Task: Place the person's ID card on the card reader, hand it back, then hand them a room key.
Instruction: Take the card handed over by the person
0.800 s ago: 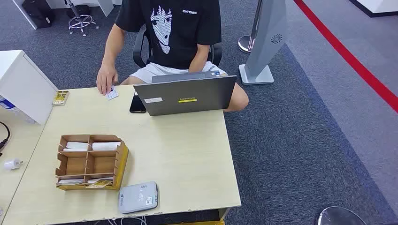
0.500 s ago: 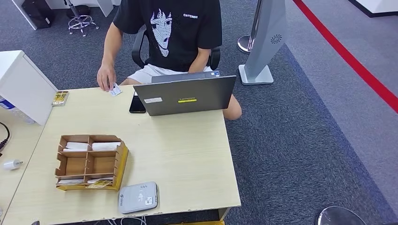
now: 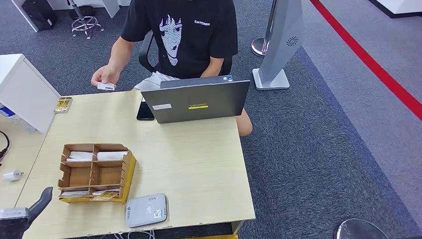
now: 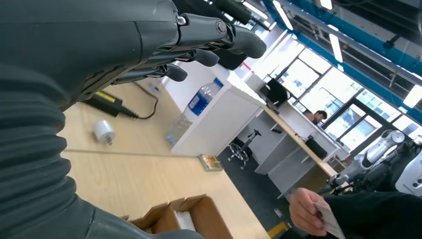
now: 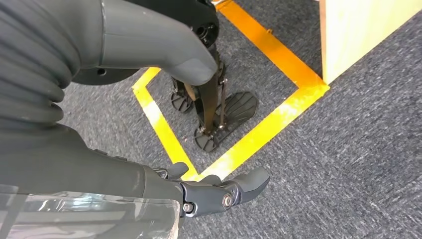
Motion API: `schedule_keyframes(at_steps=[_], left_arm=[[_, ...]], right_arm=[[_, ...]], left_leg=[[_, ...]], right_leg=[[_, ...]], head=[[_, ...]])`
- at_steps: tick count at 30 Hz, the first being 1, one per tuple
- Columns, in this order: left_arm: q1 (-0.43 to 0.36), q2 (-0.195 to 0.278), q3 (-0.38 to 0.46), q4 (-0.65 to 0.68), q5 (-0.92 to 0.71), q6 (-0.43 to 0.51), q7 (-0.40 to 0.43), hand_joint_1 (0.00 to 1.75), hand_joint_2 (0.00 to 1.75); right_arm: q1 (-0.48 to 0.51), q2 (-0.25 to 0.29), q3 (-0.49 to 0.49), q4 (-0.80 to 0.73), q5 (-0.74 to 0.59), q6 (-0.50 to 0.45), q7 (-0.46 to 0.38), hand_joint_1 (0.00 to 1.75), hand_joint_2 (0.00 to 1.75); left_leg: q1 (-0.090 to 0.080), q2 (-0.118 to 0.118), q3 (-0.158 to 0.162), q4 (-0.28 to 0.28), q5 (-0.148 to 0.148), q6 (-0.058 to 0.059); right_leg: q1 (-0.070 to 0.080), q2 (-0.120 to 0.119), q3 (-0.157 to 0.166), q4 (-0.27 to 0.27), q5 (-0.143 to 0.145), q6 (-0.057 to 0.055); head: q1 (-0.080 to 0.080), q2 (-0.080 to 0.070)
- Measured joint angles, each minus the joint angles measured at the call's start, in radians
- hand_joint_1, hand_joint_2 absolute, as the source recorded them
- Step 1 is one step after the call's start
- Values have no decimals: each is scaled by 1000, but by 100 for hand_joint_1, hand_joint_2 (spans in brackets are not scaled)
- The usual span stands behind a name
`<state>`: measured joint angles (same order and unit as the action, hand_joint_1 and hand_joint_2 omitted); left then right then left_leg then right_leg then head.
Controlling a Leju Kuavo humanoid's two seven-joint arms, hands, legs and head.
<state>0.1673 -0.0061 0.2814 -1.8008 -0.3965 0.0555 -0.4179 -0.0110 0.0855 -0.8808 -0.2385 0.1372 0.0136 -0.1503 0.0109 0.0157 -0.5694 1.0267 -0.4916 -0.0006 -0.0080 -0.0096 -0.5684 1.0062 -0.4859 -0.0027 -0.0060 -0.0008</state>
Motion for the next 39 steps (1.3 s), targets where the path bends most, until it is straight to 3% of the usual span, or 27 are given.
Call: schedule_keyframes(at_steps=[21,25,32,39], left_arm=[[-360,336,-194,146,-545,111,206,1,175],[-414,405,-233,188,-647,128,240,175,175],[-468,509,-284,230,-796,164,280,175,175],[-489,535,-322,245,-836,184,283,175,175]], right_arm=[[-9,-38,0,9,110,2,29,0,175],[-12,-47,0,11,134,-10,40,0,175],[-13,-67,-5,14,185,-48,34,0,175],[-16,-75,-7,16,206,-52,27,0,175]], left_leg=[[0,0,0,0,1,-1],[0,0,0,0,1,-1],[0,1,0,0,1,-1],[0,1,0,0,1,-1]], right_leg=[[0,1,0,0,0,0],[0,1,0,0,0,0],[0,2,0,0,0,0],[0,1,0,0,0,0]], head=[[0,0],[0,0],[0,0],[0,0]])
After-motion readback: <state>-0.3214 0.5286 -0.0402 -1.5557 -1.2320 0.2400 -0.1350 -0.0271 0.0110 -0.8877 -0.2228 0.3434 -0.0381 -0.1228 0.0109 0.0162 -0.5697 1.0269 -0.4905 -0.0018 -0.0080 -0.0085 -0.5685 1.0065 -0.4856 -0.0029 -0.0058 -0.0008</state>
